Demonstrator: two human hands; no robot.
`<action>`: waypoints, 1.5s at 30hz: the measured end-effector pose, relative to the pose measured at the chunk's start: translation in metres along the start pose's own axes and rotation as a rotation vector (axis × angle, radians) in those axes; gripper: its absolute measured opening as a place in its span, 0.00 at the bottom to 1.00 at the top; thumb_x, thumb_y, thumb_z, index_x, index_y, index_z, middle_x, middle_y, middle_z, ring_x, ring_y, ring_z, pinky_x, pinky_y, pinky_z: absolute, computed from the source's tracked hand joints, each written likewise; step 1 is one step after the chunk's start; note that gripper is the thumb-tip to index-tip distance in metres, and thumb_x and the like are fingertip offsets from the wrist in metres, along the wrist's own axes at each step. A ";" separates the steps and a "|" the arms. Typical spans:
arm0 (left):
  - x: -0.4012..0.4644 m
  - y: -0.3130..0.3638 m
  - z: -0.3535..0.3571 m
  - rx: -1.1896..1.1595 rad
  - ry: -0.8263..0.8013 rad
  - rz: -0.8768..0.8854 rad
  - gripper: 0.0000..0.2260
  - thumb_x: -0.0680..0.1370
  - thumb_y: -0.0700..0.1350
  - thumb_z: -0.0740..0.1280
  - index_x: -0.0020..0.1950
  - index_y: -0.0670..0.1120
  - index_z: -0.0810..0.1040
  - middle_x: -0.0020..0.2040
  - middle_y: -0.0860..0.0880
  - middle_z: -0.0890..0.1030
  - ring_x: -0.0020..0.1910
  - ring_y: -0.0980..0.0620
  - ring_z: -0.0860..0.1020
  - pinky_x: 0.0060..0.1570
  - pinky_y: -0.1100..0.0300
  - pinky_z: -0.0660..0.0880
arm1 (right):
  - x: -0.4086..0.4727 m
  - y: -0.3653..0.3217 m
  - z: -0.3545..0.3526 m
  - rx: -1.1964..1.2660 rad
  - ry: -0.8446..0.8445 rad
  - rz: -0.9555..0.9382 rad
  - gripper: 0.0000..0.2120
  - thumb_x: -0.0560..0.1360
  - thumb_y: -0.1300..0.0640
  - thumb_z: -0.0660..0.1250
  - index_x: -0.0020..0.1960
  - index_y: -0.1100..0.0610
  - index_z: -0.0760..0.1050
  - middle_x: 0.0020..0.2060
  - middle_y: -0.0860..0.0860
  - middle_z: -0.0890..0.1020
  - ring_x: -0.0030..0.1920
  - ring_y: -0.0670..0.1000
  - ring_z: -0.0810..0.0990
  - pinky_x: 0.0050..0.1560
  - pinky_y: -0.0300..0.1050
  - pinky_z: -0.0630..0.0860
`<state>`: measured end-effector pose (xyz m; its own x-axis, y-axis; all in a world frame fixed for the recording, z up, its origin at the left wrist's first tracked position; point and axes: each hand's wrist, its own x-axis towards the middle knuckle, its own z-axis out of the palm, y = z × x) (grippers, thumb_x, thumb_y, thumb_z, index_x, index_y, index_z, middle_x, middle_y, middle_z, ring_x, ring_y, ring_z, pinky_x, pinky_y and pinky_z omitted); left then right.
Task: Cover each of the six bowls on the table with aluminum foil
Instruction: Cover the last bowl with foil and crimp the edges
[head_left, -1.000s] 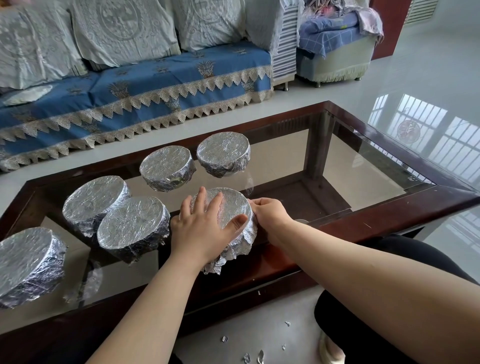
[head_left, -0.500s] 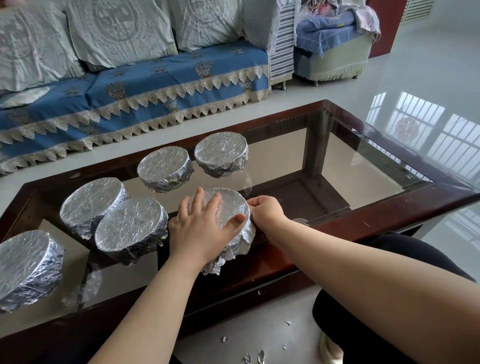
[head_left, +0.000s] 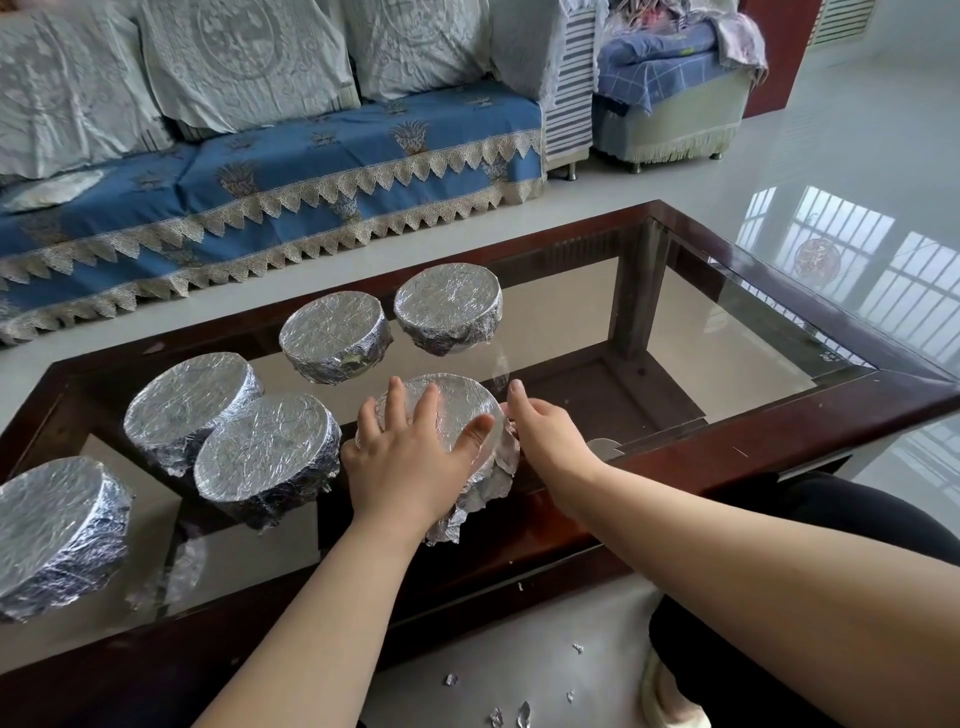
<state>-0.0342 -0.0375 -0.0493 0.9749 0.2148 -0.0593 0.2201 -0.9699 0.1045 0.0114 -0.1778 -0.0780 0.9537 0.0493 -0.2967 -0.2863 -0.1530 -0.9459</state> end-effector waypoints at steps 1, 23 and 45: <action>0.000 0.003 0.000 -0.006 0.000 -0.024 0.45 0.67 0.76 0.34 0.81 0.58 0.50 0.82 0.48 0.45 0.80 0.41 0.46 0.72 0.37 0.54 | -0.005 0.001 0.000 0.013 -0.024 -0.008 0.30 0.80 0.39 0.56 0.56 0.65 0.77 0.47 0.57 0.83 0.48 0.53 0.80 0.61 0.54 0.73; -0.001 0.007 0.002 0.000 0.004 -0.070 0.45 0.68 0.75 0.33 0.81 0.57 0.51 0.82 0.47 0.46 0.79 0.40 0.47 0.71 0.37 0.55 | -0.007 0.002 0.012 0.606 -0.077 0.210 0.16 0.80 0.55 0.64 0.53 0.69 0.80 0.47 0.64 0.79 0.47 0.60 0.75 0.59 0.65 0.74; -0.001 0.007 0.000 0.001 0.003 -0.080 0.44 0.69 0.75 0.33 0.81 0.56 0.51 0.82 0.46 0.46 0.79 0.40 0.47 0.71 0.37 0.55 | -0.004 -0.010 0.009 0.269 0.079 0.046 0.13 0.73 0.73 0.58 0.44 0.61 0.79 0.32 0.54 0.80 0.27 0.48 0.74 0.28 0.37 0.74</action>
<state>-0.0338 -0.0450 -0.0489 0.9544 0.2918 -0.0639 0.2970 -0.9498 0.0984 0.0096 -0.1677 -0.0691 0.9404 -0.0299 -0.3388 -0.3335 0.1144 -0.9358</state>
